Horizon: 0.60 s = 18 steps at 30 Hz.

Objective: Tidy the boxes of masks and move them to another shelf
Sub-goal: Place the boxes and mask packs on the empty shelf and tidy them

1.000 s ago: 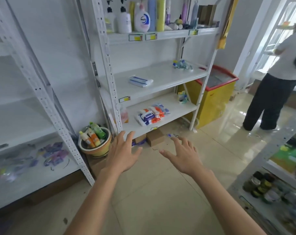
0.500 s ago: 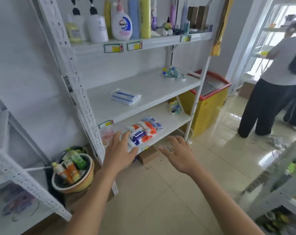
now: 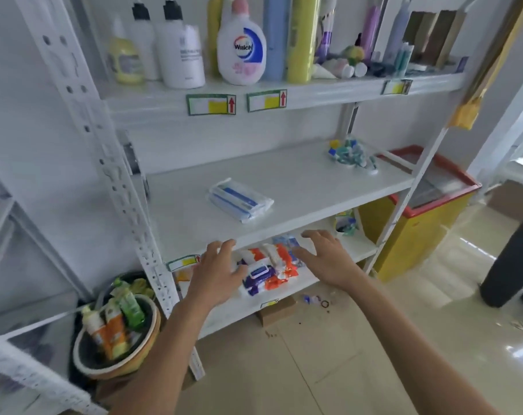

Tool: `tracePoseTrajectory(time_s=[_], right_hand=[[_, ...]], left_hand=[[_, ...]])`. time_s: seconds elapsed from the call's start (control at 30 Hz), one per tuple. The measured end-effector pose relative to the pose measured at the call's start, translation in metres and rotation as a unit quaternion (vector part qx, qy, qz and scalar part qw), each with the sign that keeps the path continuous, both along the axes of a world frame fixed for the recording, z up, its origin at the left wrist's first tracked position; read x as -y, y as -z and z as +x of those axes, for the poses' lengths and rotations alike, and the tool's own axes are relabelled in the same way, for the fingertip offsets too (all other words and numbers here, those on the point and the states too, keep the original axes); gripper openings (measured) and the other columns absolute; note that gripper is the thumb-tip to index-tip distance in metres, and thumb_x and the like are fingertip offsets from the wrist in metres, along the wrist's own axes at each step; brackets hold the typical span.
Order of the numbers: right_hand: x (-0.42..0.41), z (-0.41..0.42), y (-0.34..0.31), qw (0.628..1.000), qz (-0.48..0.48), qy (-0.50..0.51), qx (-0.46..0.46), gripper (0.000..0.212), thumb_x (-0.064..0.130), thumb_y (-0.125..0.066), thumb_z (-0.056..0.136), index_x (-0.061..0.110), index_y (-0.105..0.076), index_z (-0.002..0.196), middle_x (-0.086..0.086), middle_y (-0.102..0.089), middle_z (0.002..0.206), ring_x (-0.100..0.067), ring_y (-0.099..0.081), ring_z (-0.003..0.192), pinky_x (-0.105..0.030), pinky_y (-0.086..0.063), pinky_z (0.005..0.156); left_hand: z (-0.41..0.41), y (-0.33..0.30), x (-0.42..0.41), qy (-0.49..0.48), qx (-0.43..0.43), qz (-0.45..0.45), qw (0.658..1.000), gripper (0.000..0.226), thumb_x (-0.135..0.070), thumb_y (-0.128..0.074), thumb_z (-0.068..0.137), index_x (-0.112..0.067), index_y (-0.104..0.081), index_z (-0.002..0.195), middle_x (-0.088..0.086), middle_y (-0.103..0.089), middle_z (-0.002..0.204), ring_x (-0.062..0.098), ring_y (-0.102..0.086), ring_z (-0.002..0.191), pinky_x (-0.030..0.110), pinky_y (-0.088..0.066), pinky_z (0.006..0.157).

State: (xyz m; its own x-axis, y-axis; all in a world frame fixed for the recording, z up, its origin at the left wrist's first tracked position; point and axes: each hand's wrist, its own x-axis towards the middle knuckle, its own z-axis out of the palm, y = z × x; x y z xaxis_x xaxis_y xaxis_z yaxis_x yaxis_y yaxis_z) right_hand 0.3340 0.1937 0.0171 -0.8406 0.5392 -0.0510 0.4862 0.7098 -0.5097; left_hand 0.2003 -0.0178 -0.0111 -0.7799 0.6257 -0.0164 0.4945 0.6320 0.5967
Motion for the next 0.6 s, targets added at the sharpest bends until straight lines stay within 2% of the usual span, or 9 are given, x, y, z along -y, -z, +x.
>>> tracePoseTrajectory(time_s=[0.13,0.27,0.43,0.6], right_hand=[[-0.035,-0.081,-0.004,0.999,0.005,-0.031,-0.007,0.056,0.058,-0.047,0.096,0.027,-0.047,0.143,-0.006,-0.04,0.153,-0.031,-0.043,0.135,-0.045,-0.037,0.11],[-0.055,-0.154,0.008,0.998,-0.046,-0.05,0.003,0.053,0.055,-0.05,0.096,0.026,-0.049,0.141,-0.008,-0.043,0.15,-0.03,-0.047,0.131,-0.044,-0.04,0.108],[-0.088,-0.23,0.011,0.993,-0.083,-0.054,0.067,0.054,0.05,-0.055,0.098,0.02,-0.048,0.142,-0.011,-0.046,0.148,-0.03,-0.051,0.127,-0.036,-0.041,0.098],[-0.113,-0.29,0.012,0.99,-0.095,-0.044,0.092,0.061,0.046,-0.061,0.096,0.015,-0.045,0.146,-0.013,-0.043,0.152,-0.032,-0.049,0.131,-0.04,-0.041,0.104]], left_hand=[[-0.054,0.003,-0.023,-0.028,0.01,-0.001,1.0,0.061,-0.038,-0.058,0.098,-0.027,-0.033,0.153,0.006,-0.033,0.157,0.028,-0.044,0.137,0.047,-0.045,0.109],[-0.114,0.013,-0.048,-0.043,0.023,-0.012,0.999,0.064,-0.039,-0.058,0.098,-0.025,-0.031,0.154,0.008,-0.034,0.158,0.03,-0.043,0.139,0.049,-0.04,0.112],[-0.175,0.03,-0.069,-0.026,0.098,-0.019,0.995,0.064,-0.037,-0.056,0.097,-0.023,-0.03,0.154,0.009,-0.04,0.154,0.027,-0.046,0.137,0.045,-0.04,0.112],[-0.214,0.046,-0.092,-0.039,0.151,-0.003,0.988,0.06,-0.036,-0.057,0.096,-0.021,-0.035,0.15,0.007,-0.048,0.151,0.024,-0.049,0.135,0.033,-0.04,0.1]])
